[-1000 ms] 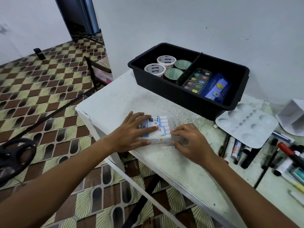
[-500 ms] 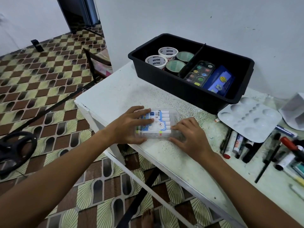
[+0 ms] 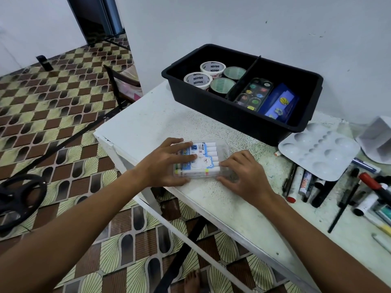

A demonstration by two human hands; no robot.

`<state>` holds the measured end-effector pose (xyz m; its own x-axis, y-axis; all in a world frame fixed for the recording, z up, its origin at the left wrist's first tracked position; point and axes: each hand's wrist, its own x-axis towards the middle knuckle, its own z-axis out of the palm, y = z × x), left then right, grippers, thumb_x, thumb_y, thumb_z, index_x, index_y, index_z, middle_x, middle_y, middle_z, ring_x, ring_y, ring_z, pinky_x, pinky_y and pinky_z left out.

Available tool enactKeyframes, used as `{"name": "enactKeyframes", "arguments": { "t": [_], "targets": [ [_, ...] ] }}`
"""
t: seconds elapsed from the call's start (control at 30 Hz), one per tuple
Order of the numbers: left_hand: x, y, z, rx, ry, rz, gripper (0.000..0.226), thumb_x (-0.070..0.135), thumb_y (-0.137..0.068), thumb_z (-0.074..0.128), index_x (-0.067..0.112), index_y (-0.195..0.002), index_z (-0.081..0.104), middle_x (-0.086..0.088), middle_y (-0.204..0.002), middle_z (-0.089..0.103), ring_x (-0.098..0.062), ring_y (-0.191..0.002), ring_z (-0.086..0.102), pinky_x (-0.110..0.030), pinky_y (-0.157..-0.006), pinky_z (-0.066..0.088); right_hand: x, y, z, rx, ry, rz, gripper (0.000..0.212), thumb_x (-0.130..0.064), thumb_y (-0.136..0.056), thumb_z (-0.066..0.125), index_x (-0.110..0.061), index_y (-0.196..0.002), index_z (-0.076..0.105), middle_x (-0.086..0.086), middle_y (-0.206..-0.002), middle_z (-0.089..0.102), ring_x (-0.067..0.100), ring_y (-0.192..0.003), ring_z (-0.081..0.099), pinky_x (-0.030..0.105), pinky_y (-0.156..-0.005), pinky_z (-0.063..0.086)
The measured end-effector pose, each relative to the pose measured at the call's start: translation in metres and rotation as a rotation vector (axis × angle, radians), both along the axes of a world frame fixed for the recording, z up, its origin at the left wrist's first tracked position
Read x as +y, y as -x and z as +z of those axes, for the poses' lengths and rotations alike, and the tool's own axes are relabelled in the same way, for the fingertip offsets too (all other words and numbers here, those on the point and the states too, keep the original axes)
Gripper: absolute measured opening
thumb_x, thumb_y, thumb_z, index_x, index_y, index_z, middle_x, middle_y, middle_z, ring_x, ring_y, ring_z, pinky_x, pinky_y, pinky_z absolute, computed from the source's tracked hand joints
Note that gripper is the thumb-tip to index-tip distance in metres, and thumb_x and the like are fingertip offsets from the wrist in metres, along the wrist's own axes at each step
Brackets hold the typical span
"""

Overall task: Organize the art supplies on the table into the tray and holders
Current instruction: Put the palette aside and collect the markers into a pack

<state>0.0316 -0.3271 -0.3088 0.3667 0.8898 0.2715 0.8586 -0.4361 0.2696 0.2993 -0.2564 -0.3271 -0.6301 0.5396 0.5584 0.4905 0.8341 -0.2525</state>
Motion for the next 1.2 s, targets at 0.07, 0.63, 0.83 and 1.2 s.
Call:
{"name": "enactKeyframes", "arguments": {
  "t": [0.07, 0.63, 0.83, 1.2],
  "targets": [
    [0.000, -0.003, 0.002, 0.013, -0.031, 0.010, 0.066, 0.063, -0.074, 0.062, 0.019, -0.123, 0.067, -0.011, -0.137, 0.055, -0.035, -0.119, 0.049, -0.041, -0.090, 0.047, 0.003, -0.003, 0.001, 0.002, 0.049, 0.001, 0.039, -0.029, -0.066, 0.088, -0.011, -0.095, 0.071, 0.000, -0.091, 0.064, 0.017, -0.091, 0.050, 0.031, -0.057, 0.052],
    [0.000, -0.049, 0.017, -0.322, 0.058, -0.200, 0.043, 0.049, -0.079, 0.070, 0.013, -0.101, 0.075, 0.000, -0.107, 0.067, -0.003, -0.098, 0.059, -0.021, -0.073, 0.052, 0.017, -0.046, 0.030, -0.115, 0.419, -0.261, 0.055, -0.046, -0.077, 0.048, -0.024, -0.125, 0.065, 0.008, -0.137, 0.049, 0.028, -0.118, 0.045, 0.049, -0.101, 0.040],
    [0.019, -0.050, 0.019, -0.163, 0.256, -0.055, 0.104, 0.089, -0.059, 0.053, 0.029, -0.143, 0.043, 0.005, -0.154, 0.031, -0.010, -0.139, 0.020, -0.040, -0.112, 0.024, -0.004, -0.054, 0.051, -0.414, 0.739, -0.201, 0.124, -0.095, -0.049, 0.050, -0.041, -0.153, 0.008, -0.004, -0.161, -0.012, 0.016, -0.147, -0.015, 0.045, -0.118, -0.003],
    [0.022, -0.067, -0.007, -0.104, 0.330, 0.021, 0.116, 0.097, -0.053, 0.047, 0.044, -0.145, 0.002, -0.001, -0.161, 0.012, -0.008, -0.145, -0.016, -0.044, -0.114, -0.021, -0.027, -0.046, 0.048, -0.286, 0.748, -0.155, 0.123, -0.061, -0.059, 0.082, -0.036, -0.153, 0.008, -0.004, -0.159, -0.024, 0.015, -0.143, -0.022, 0.036, -0.117, -0.001]
  ]
}}
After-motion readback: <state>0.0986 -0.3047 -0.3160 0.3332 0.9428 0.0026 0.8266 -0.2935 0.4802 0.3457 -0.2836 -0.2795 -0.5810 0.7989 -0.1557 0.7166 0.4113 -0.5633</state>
